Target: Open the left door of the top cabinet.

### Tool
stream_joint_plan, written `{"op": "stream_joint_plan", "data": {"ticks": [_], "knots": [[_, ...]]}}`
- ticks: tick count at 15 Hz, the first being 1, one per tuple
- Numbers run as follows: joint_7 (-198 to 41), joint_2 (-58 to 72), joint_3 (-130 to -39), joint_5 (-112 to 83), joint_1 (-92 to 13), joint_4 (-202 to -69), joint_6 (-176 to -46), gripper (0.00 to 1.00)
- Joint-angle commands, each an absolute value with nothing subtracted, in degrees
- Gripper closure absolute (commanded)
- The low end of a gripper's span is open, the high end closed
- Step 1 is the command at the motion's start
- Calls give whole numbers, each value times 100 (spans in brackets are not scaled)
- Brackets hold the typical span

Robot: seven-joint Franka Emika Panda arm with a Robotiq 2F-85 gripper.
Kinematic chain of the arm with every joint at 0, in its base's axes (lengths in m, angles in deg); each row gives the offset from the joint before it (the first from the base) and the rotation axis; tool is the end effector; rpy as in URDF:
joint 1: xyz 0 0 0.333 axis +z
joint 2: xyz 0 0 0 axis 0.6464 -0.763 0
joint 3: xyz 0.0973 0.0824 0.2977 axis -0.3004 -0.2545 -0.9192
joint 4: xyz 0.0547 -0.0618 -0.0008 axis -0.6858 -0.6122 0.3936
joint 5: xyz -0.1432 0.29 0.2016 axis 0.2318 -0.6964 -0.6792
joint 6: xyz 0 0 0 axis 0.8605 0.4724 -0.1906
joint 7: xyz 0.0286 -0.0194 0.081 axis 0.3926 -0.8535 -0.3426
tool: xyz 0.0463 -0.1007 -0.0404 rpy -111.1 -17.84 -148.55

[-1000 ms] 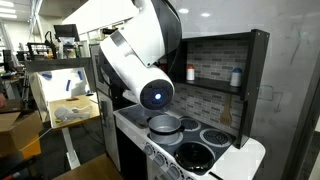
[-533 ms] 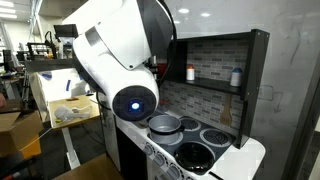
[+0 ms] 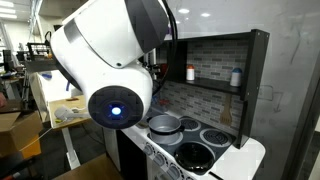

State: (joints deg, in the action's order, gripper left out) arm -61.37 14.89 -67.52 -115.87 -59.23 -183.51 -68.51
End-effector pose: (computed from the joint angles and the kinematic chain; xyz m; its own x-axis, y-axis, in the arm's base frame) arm 0.4201 -0.2051 0.2944 0.1204 -0.1361 -0.9833 -0.6573 0.7314 -0.1817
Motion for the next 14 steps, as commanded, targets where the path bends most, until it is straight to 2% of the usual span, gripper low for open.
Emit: {"op": "stream_joint_plan", "data": {"ticks": [1,14], "knots": [[-6261,1546,-6733,-11786,-5993,-18297,-6983,0],[-6185,1098,-6897,-11742,-5959,-17236,-6765,0]]}}
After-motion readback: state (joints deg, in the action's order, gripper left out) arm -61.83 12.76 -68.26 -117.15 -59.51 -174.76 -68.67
